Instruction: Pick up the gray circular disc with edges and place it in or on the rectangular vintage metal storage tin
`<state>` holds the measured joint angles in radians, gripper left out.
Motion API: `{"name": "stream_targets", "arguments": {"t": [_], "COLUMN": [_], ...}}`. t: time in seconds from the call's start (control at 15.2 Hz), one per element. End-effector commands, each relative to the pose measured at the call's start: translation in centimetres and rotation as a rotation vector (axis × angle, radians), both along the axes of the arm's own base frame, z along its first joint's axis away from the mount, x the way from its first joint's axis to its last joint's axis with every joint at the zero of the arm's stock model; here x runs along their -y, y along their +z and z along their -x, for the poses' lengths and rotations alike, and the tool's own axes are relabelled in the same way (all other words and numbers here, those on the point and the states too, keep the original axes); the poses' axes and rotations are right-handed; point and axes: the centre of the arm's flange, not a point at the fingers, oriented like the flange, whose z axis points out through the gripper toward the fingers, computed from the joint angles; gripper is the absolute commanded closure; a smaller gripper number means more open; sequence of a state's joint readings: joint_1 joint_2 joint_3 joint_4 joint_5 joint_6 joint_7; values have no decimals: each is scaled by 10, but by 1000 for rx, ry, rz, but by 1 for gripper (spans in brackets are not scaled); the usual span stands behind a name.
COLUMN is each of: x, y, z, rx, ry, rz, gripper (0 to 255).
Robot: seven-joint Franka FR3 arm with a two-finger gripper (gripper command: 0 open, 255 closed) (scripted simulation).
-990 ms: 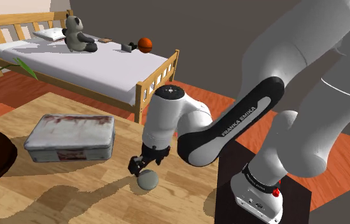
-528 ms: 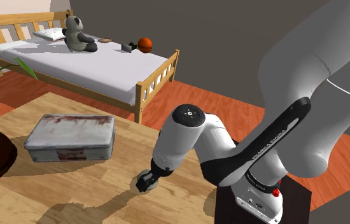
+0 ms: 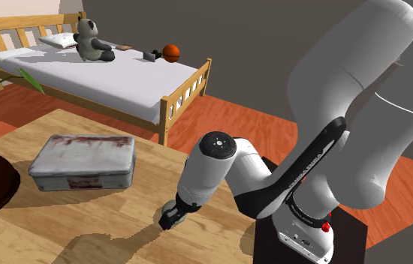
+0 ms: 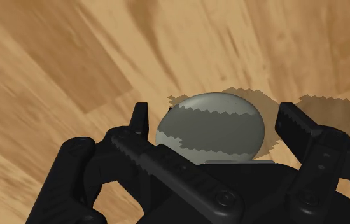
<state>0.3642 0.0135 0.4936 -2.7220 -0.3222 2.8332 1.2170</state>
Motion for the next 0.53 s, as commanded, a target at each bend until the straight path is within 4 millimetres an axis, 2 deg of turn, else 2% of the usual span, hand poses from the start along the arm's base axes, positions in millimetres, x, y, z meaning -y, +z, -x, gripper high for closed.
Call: {"name": "stream_targets", "arguments": {"t": [0.0,0.2,0.26,0.46], "x": [0,0,0,0], "y": [0,0,0,0], "z": [0,0,0,0], "rx": [0,0,0,0], "ry": [0,0,0,0], "rz": [0,0,0,0], "gripper": [0,0,255,255]}}
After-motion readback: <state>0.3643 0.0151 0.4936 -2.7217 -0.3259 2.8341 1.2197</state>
